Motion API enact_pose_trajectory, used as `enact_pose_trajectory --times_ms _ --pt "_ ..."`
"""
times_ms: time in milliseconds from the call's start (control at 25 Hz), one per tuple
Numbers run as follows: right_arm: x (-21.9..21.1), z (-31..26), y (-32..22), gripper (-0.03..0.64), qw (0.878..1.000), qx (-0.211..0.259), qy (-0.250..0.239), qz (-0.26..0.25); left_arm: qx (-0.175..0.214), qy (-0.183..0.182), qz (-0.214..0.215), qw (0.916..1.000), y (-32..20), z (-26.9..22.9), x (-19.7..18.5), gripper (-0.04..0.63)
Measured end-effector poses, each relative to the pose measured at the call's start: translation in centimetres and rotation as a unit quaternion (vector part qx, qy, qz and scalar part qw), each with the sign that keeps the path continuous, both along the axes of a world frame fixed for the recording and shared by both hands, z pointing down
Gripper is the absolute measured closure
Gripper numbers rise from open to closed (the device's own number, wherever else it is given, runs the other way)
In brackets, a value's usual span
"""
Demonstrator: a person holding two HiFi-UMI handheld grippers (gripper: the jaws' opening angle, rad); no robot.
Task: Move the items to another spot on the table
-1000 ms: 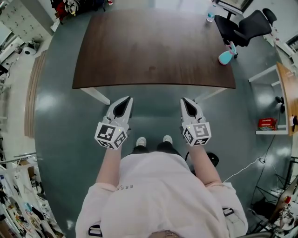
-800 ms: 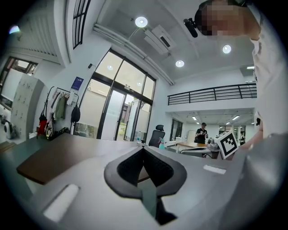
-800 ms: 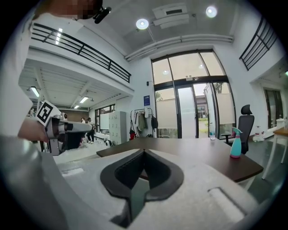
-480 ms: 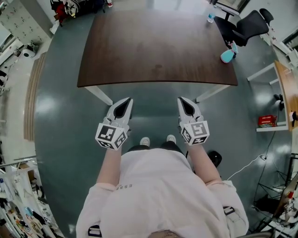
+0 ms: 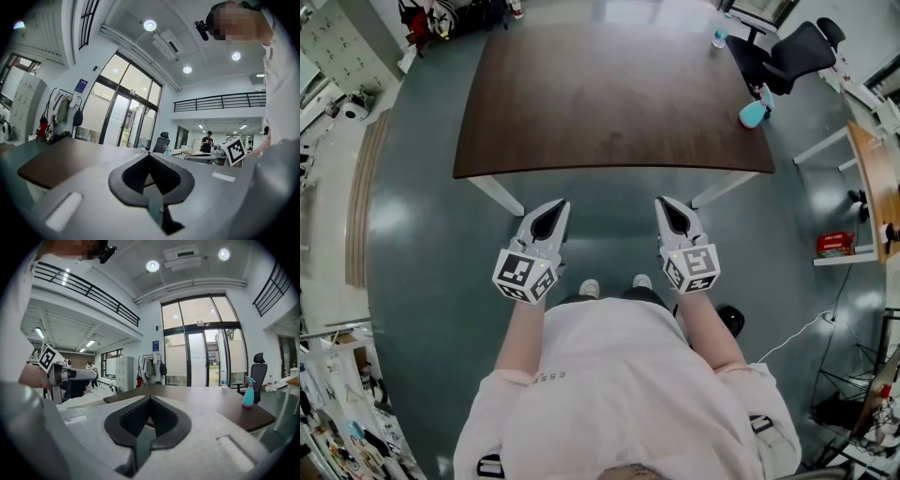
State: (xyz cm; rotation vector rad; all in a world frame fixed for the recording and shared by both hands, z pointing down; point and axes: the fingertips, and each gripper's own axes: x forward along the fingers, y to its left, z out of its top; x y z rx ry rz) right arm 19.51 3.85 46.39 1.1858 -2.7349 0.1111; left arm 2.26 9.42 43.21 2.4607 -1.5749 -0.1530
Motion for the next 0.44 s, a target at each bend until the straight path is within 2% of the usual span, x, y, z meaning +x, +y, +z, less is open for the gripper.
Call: enact_pose_trajectory --times_ms 440 --pt "0.05 0.05 -0.14 0.626 1.000 -0.008 -0.009 -0.001 0.000 -0.001 -0.007 1.0000 -0.47 0.04 -0.15 0.588"
